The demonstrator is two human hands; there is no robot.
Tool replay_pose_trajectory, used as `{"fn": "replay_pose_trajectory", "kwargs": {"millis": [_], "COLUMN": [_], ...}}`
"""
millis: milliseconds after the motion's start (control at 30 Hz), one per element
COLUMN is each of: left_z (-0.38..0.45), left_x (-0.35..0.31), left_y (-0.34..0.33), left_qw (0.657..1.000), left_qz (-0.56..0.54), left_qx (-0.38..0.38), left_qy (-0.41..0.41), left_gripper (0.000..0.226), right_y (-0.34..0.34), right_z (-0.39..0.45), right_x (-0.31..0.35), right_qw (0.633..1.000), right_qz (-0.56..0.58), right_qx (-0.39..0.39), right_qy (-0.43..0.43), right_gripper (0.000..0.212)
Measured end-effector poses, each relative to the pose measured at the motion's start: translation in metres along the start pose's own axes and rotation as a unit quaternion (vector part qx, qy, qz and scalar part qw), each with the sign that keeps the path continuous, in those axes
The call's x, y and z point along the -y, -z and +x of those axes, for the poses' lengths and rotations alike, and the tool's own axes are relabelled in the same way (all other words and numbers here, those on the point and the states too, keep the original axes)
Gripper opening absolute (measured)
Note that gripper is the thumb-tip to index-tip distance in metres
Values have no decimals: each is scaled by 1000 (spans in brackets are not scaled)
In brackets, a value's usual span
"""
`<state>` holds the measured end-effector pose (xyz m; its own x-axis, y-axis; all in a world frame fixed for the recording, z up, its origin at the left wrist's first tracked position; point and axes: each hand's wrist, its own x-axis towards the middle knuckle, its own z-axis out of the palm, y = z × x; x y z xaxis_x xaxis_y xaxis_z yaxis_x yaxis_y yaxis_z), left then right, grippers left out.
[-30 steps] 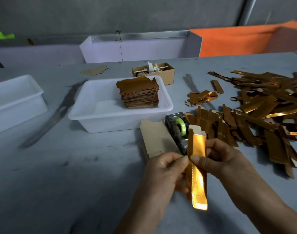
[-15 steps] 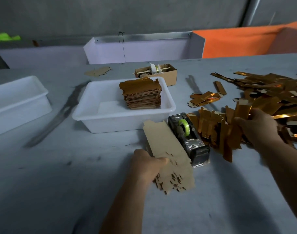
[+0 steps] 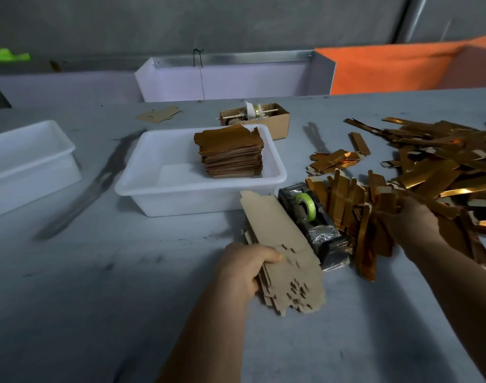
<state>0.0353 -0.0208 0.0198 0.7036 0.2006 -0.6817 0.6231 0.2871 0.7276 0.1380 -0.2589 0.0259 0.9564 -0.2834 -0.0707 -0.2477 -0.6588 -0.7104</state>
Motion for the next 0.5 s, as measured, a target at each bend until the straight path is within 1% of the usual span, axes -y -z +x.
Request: {"fn": "replay_pose_trajectory", "kwargs": {"millis": [33, 100, 133, 200, 233, 300, 367, 433, 467, 500], "left_z": [0, 1, 0, 1, 1, 3, 7, 11, 13, 16], "left_x": [0, -7, -13, -31, -41, -57, -69, -76, -79, -81], "left_y": [3, 14, 22, 39, 46, 58, 62, 62, 62, 61], "left_qw": [1000, 999, 998, 994, 990, 982, 971, 960, 955, 952], "left_qz": [-10, 14, 40, 99, 127, 178, 221, 255, 268, 276], "left_qx": [21, 44, 45, 41, 43, 63, 87, 117, 127, 135], "left_qy": [10, 4, -11, -36, -34, -24, -16, -14, -11, -8], "left_gripper": [30, 16, 18, 35, 41, 44, 43, 42, 43, 42], "right_y": [0, -1, -1, -3, -3, -4, -4, -1, 2, 4], "right_z": [0, 1, 2, 5, 6, 8, 9, 6, 1, -6], "right_x": [1, 1, 1, 1, 0, 0, 0, 6, 12, 19], "right_qw": [1000, 1000, 1000, 999, 999, 998, 995, 985, 979, 975], "right_qz": [-1, -11, -18, -30, -37, -60, -102, -171, -195, -201], "right_qx": [1, 2, 3, 5, 6, 8, 6, -23, -51, -79], "right_qy": [-1, -1, 4, 15, 20, 21, -5, -14, 9, 57], "right_gripper": [8, 11, 11, 12, 14, 20, 35, 50, 53, 58]}}
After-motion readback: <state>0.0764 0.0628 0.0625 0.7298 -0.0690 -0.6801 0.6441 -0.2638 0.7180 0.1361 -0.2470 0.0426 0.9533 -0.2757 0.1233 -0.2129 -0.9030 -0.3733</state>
